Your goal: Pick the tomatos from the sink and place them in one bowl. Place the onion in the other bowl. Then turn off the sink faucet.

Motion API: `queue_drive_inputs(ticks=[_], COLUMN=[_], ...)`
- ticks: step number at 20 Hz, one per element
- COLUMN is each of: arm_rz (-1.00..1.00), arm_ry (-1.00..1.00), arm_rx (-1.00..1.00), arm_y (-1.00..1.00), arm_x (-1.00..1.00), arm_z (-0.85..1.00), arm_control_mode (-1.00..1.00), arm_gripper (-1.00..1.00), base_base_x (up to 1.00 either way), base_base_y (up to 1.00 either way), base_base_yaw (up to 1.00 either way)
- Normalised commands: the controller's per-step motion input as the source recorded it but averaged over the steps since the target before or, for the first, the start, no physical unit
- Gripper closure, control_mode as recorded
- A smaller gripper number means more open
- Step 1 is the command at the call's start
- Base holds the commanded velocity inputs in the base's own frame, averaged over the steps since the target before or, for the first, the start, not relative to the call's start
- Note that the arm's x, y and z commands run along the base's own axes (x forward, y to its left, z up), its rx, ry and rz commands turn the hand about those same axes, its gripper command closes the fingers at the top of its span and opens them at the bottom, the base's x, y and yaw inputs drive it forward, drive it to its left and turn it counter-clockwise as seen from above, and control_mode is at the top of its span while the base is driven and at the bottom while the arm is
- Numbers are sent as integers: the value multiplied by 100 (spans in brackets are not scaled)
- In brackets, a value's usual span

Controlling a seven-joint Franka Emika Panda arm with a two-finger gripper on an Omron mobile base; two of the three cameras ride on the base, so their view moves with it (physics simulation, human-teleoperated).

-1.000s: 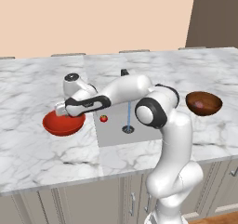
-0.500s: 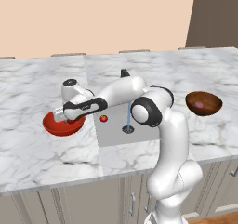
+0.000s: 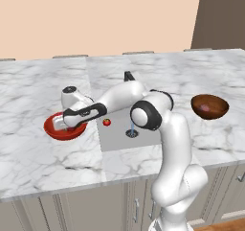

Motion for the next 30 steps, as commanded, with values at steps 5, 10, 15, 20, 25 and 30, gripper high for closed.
queue_drive_inputs(ticks=[5,10,15,20,25,30], arm_rz=[0,0,0,0,-1,0], arm_ry=[7,1,0,0,0,0], arm_rx=[0,0,0,0,0,1], arm_y=[21,2,1,0,-16,-38], arm_x=[10,2,0,0,1,6], arm_z=[-10,0,12,39,37,26], arm_control_mode=[-100,-100,-100,-100,-100,-100], arm_gripper=[-100,-100,-100,-100,-100,-100], base_base_x=[0,0,0,0,0,0], base_base_y=[0,0,0,0,0,0], base_base_yaw=[0,0,0,0,0,0])
